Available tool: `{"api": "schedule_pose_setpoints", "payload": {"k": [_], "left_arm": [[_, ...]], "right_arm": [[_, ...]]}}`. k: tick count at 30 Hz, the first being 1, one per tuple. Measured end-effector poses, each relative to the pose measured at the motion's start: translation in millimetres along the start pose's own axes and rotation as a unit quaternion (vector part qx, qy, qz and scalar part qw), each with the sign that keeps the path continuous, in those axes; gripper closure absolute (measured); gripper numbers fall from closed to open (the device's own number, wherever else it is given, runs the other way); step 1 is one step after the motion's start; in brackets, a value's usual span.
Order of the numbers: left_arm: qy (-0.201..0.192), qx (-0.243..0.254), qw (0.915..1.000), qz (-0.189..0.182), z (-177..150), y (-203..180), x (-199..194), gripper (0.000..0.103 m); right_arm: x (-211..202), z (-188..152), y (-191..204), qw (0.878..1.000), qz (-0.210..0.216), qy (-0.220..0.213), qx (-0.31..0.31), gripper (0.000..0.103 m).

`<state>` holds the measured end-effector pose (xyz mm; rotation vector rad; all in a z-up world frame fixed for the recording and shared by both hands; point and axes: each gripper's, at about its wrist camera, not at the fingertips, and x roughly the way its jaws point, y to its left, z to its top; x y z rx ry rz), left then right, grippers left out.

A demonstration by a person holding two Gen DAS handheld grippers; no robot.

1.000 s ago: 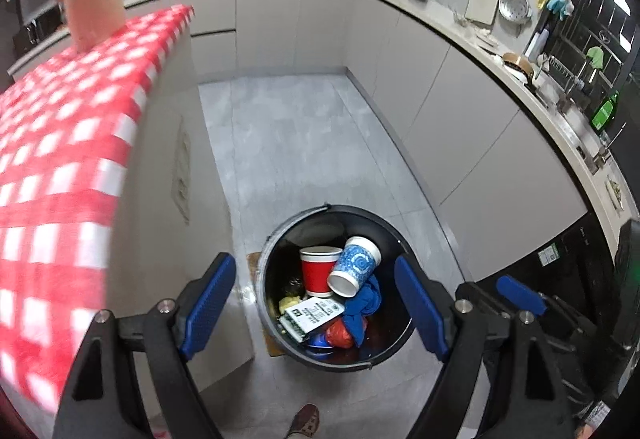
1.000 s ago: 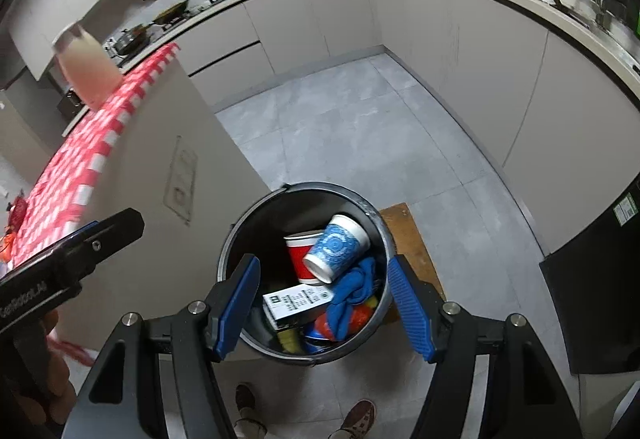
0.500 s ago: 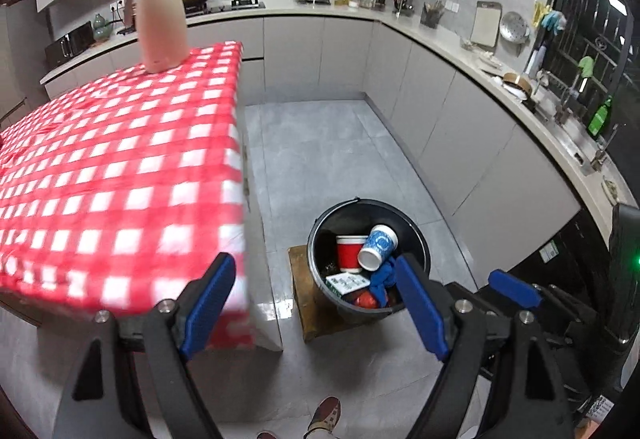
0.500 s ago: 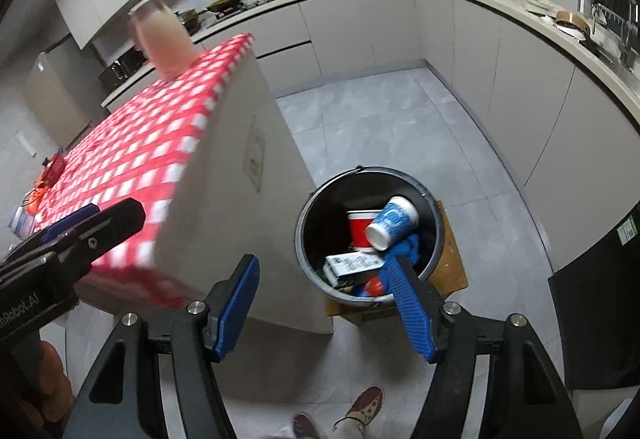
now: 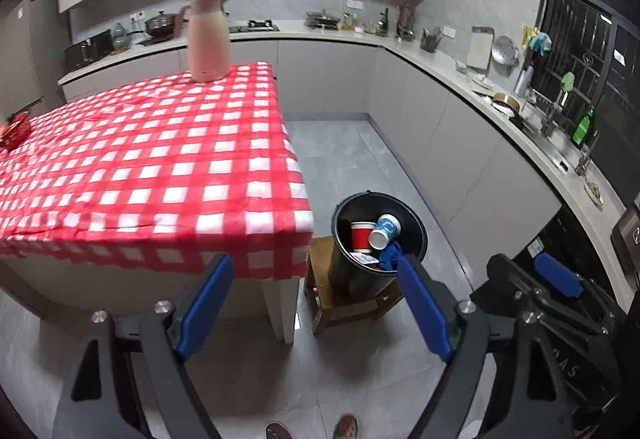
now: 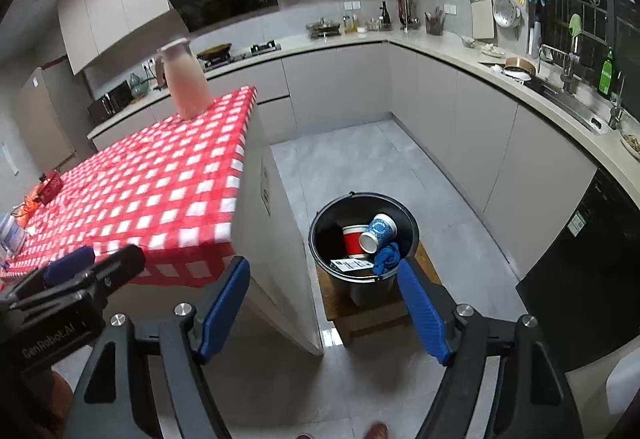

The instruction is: Collect trash

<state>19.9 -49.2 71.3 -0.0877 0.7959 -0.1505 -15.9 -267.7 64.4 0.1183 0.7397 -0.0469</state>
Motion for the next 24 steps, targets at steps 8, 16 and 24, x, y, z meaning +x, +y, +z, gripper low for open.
{"api": "schedule_pose_setpoints", "payload": {"k": [8,16,24], "left_arm": [[-0.022,-0.028,0.9991,0.023,-11,-14,-16,0.014],[-0.022,-0.044,0.9980,0.040,-28,-34,-20,0.014],[-0.023,-0.041,0.9976,0.051,-32,-47,-25,0.014]], "right_arm": [[-17,-3,-4,1.000,0.014,-0.005,-0.015,0.022],[-21,-3,-25,0.999,0.026,-0.005,-0.020,0.022],[-22,-3,-36,0.999,0.035,-0.002,-0.022,0.022]]}}
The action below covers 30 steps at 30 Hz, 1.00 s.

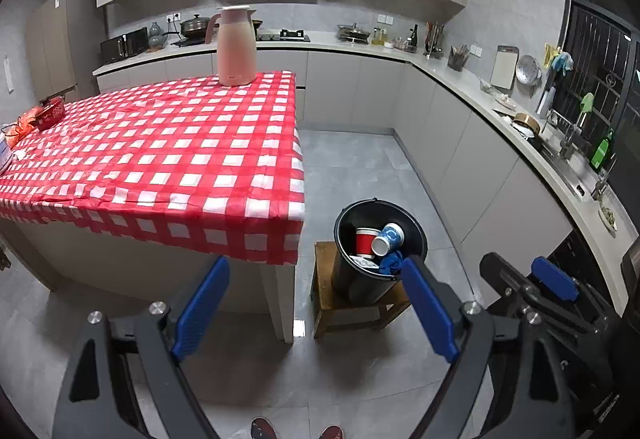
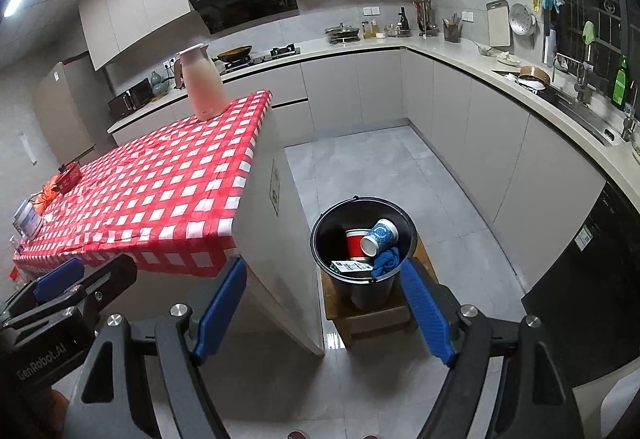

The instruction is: Collect trash

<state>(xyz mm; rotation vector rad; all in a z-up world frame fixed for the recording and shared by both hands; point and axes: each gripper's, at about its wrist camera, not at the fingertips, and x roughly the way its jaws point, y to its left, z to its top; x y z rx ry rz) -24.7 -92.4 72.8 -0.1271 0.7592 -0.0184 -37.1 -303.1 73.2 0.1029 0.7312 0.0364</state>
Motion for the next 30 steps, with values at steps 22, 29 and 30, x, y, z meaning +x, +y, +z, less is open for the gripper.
{"api": "schedule_pose_setpoints", "payload": {"k": [22,29,30], "left_arm": [[0.007,0.003,0.9994,0.032,-4.1,0.5,-0.1,0.014],[0.009,0.006,0.9991,0.042,-2.1,3.1,1.9,0.014],[0.010,0.007,0.9990,0.042,-1.9,3.6,2.1,0.014]], "right_arm": [[-2.7,1.5,-3.1,1.000,0.005,0.002,-0.004,0.022],[-0.9,1.8,-1.9,1.000,0.006,0.003,-0.003,0.022],[-0.9,1.8,-1.9,1.000,0.006,0.003,-0.003,0.022]]}}
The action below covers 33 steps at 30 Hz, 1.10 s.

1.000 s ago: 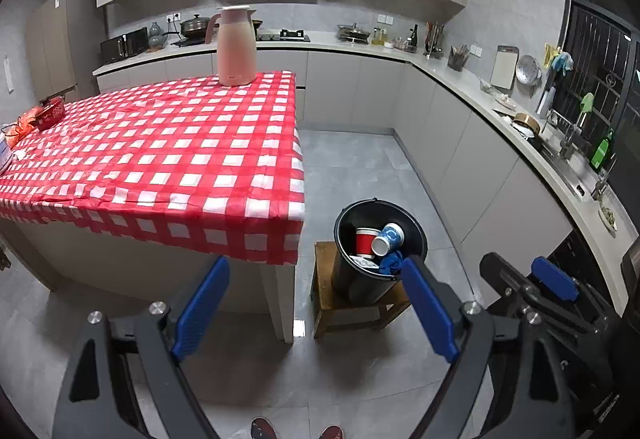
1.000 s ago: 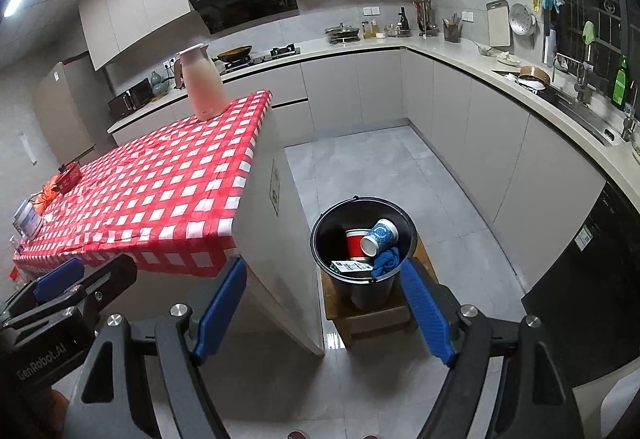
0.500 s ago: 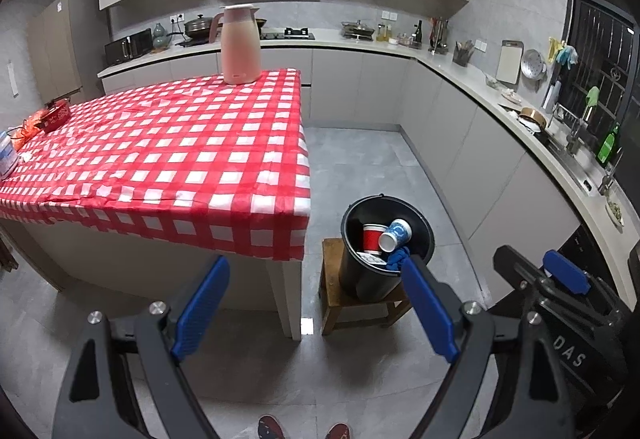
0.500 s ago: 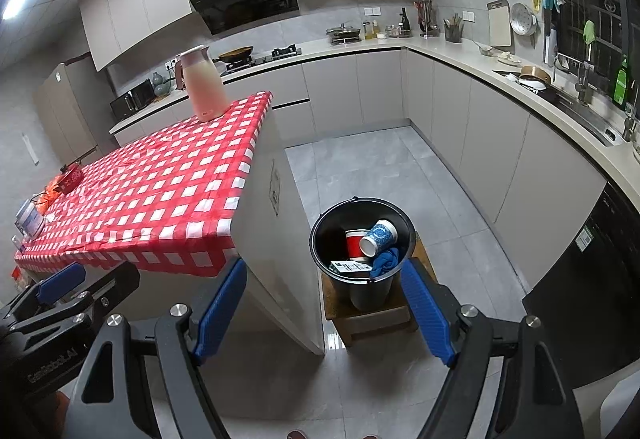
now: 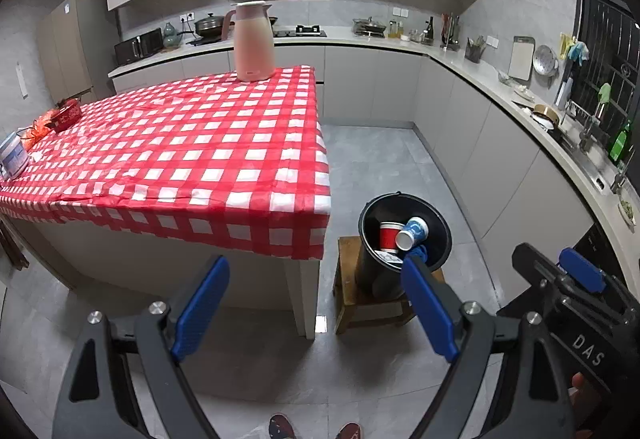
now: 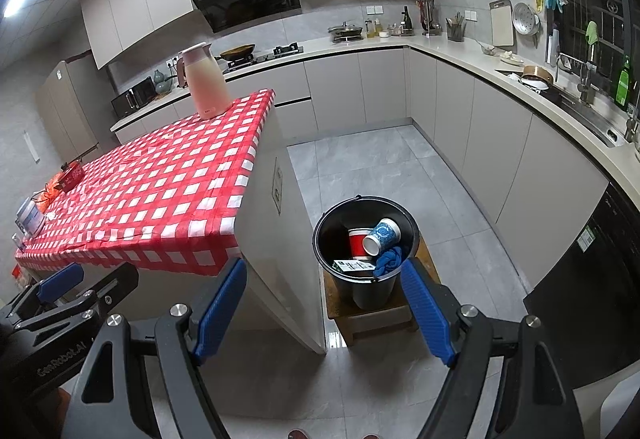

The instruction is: Collect trash

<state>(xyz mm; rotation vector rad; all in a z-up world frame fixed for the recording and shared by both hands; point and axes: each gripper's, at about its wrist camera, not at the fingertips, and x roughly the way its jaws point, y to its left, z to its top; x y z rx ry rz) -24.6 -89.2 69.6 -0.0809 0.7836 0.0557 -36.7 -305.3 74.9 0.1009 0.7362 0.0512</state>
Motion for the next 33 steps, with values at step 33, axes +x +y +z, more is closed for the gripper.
{"api": "schedule_pose_setpoints", "payload": {"k": [33], "left_arm": [[0.014,0.000,0.9999,-0.006,5,5,11,0.014]], "right_arm": [[14,1,10,1.000,0.001,0.007,0.001,0.022]]}}
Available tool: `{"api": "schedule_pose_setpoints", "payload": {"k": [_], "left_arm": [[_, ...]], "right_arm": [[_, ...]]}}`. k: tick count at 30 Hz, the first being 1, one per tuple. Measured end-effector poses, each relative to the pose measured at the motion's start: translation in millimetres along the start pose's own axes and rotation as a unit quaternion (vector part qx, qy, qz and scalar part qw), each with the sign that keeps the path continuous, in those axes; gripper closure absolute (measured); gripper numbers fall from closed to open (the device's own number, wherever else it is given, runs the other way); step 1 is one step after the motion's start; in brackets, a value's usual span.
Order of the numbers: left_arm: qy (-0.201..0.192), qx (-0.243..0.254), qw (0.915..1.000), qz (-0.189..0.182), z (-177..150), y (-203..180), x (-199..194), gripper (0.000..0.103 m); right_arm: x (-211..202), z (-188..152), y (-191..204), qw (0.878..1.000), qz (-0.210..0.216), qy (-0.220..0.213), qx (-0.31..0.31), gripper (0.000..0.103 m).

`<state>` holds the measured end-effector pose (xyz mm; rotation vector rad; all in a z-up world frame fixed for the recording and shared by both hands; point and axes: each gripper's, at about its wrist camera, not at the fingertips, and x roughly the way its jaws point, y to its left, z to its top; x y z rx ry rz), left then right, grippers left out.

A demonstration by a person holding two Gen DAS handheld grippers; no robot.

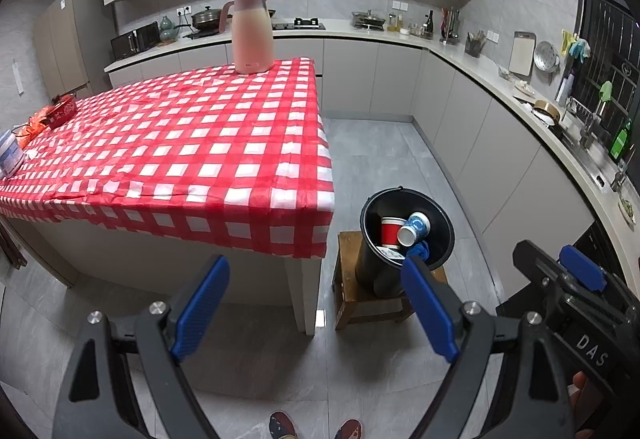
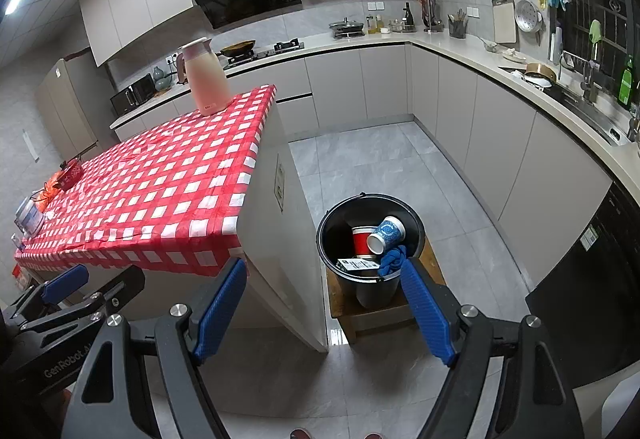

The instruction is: Collect trash

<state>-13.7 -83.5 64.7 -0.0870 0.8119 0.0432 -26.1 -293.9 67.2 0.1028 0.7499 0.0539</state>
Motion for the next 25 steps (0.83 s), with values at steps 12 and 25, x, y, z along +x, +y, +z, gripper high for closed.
{"api": "schedule_pose_setpoints", "payload": {"k": [12,25], "left_arm": [[0.012,-0.003,0.9999,-0.006,-0.6,0.4,7.0,0.014],[-0.001,0.013,0.9998,-0.017,2.7,-5.4,6.1,0.006]], "right_arm": [[4.1,1.2,-0.5,1.000,-0.001,0.002,-0.001,0.022],[8.2,2.2,-1.9,1.000,-0.006,0.002,0.006,0.022]]}}
